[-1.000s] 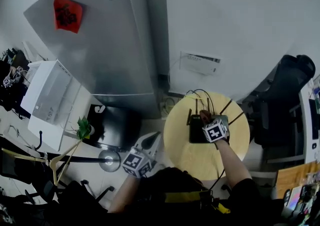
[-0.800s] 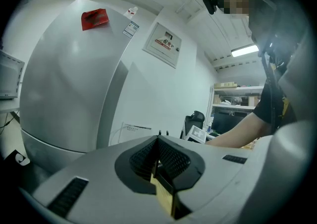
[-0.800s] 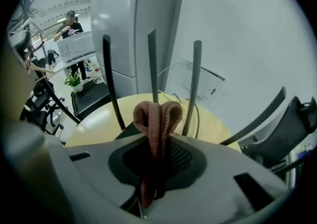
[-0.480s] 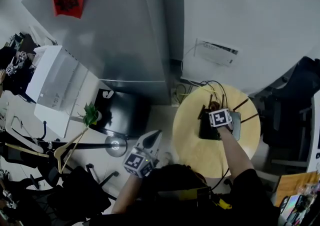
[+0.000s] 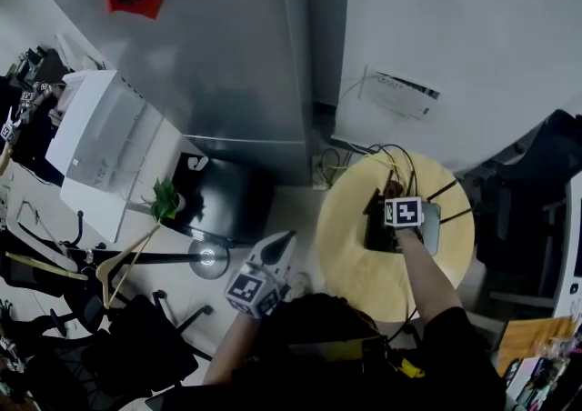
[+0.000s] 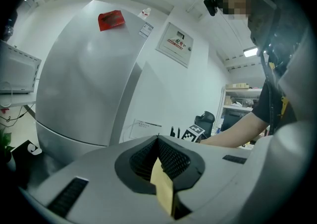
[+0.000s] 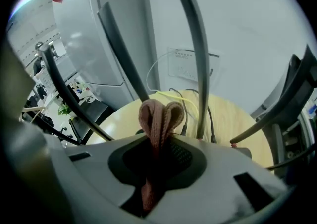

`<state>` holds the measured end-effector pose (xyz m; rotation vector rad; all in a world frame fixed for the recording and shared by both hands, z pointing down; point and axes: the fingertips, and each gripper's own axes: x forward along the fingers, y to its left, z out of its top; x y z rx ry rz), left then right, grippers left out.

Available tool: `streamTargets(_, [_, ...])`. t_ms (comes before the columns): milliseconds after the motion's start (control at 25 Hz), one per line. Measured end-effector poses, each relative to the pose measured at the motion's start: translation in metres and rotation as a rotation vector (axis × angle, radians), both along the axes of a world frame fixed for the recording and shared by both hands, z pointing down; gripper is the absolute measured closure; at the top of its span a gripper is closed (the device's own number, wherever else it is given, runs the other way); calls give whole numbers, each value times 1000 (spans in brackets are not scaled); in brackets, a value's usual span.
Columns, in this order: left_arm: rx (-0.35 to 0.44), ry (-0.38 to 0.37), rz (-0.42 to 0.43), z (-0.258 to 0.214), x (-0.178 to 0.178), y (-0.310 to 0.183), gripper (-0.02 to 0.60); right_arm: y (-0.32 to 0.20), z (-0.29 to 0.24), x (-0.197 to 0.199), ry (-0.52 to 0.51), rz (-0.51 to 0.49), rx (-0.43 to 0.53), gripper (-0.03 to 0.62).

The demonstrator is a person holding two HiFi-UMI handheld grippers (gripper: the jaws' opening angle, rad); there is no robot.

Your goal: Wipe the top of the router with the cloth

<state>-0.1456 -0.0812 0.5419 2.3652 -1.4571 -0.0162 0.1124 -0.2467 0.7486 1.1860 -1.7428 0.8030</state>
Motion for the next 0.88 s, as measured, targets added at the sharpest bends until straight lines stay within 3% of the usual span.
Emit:
streamTargets(560, [47,13,59,-20,15,1,581,2,-64,-9,-39,-17,166,531])
streamTargets(880, [71,12,81,-18,13,8,581,-1,-104,-20,-123,-6,256,531])
